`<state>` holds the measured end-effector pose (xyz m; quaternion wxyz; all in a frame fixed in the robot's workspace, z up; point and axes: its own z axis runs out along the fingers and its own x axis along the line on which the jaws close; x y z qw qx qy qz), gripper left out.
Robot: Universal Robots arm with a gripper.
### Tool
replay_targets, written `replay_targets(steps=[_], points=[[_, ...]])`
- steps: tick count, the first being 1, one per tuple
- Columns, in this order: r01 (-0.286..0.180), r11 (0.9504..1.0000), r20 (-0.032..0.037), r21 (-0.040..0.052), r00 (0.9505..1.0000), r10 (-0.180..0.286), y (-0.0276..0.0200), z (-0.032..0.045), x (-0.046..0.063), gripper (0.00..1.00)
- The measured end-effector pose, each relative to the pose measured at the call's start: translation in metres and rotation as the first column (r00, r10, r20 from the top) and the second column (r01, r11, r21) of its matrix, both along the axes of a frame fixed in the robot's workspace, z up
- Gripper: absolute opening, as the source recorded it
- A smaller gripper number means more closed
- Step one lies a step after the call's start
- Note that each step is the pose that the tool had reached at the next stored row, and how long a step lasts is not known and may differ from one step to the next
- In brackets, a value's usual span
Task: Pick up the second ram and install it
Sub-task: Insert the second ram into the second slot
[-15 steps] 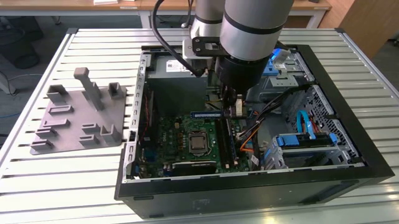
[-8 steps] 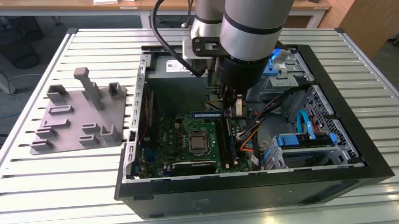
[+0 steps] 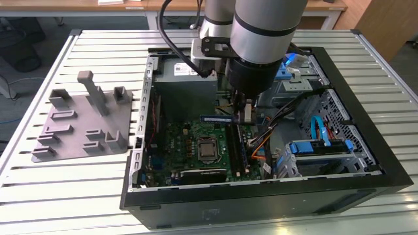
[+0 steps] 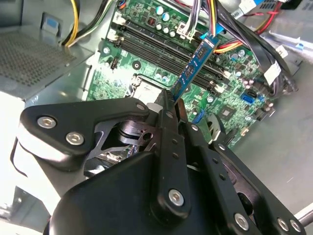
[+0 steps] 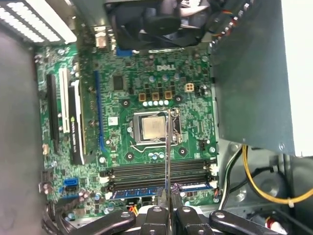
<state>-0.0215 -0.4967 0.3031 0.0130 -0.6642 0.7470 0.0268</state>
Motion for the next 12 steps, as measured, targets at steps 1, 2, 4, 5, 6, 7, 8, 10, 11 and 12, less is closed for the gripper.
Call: replay_targets(steps=[1, 2, 4, 5, 6, 7, 8, 10, 11, 12], points=[[0.019, 0.9998, 0.0000, -0.0001, 0.9998, -0.019, 0.0000, 0.0000, 0.0000, 0.14], [0.035, 0.9994, 0.0000, -0.0001, 0.9994, -0.035, 0.0000, -0.0001, 0.0000, 0.14], [0.069, 0.9976, 0.0000, -0.0001, 0.9976, -0.069, 0.0000, -0.0002, 0.0000, 0.14], [0.084, 0.9965, 0.0000, -0.0001, 0.9965, -0.084, 0.0000, -0.0002, 0.0000, 0.14], [0.098, 0.9952, 0.0000, -0.0001, 0.9952, -0.098, 0.0000, -0.0003, 0.0000, 0.14], [0.112, 0.9937, 0.0000, 0.0000, 0.9937, -0.112, 0.0000, -0.0003, 0.0000, 0.14], [0.126, 0.9921, 0.0000, -0.0001, 0.9921, -0.126, 0.0000, -0.0004, 0.0000, 0.14], [0.154, 0.9881, 0.0000, -0.0001, 0.9881, -0.154, 0.0000, -0.0005, 0.0000, 0.14], [0.166, 0.9861, 0.0000, -0.0002, 0.9861, -0.166, 0.0000, -0.0005, 0.0000, 0.14], [0.177, 0.9841, 0.0000, -0.0002, 0.9841, -0.177, 0.0000, -0.0006, 0.0000, 0.14]])
